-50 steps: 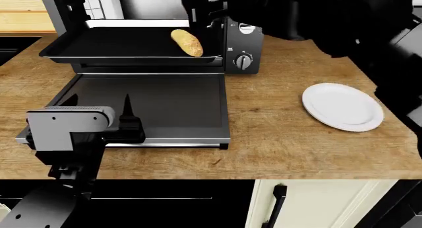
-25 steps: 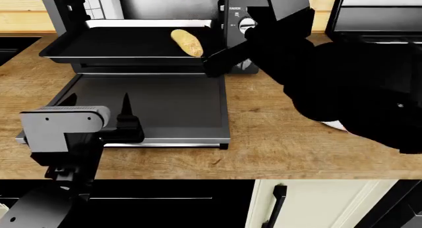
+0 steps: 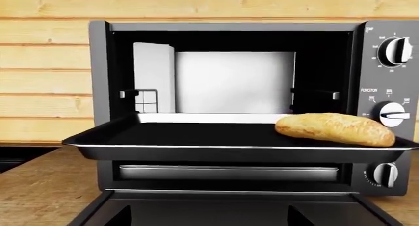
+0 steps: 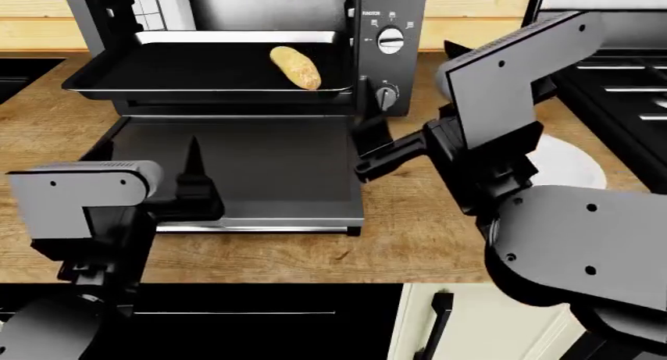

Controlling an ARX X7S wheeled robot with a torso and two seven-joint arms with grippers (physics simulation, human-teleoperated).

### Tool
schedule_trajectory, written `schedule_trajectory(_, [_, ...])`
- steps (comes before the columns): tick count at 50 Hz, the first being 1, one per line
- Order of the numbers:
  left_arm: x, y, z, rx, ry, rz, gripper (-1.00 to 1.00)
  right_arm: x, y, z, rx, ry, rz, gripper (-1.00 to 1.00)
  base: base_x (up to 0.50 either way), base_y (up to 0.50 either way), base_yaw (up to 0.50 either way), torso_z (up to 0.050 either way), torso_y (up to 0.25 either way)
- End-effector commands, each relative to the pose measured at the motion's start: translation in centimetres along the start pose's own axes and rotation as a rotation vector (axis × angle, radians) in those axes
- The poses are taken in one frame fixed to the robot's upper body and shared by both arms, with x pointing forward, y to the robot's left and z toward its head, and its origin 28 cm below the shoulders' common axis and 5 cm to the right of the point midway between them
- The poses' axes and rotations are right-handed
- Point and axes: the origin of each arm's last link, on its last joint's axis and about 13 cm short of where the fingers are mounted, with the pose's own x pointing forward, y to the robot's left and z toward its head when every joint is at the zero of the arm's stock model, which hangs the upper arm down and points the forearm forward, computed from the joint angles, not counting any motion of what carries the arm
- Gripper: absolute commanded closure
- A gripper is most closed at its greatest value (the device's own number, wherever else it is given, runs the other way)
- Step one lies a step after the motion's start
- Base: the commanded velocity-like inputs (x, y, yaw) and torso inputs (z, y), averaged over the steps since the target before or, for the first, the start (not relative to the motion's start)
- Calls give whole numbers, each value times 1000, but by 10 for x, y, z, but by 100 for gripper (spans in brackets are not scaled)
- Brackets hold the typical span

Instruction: Place the baguette on the tray of the toaster oven.

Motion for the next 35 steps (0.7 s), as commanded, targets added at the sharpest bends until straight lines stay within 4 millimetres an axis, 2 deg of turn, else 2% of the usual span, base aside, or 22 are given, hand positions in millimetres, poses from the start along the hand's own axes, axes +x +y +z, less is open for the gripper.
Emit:
schedule_trajectory(1, [-4,1,14,-18,-40,-7,-100,-14,1,5,-41,-57,-58,-100,0,0,0,0,0])
schedule_trajectory(21, [-13,5,61,-71,-171,-27,-100,-31,-6,36,-85,-148,-115,-100,0,0,0,0,0])
schedule_trajectory(35, [-9,5,92,-94,-268,-21,-100,-26,-15,64,-123,-212,-130,-100,0,0,0,0,0])
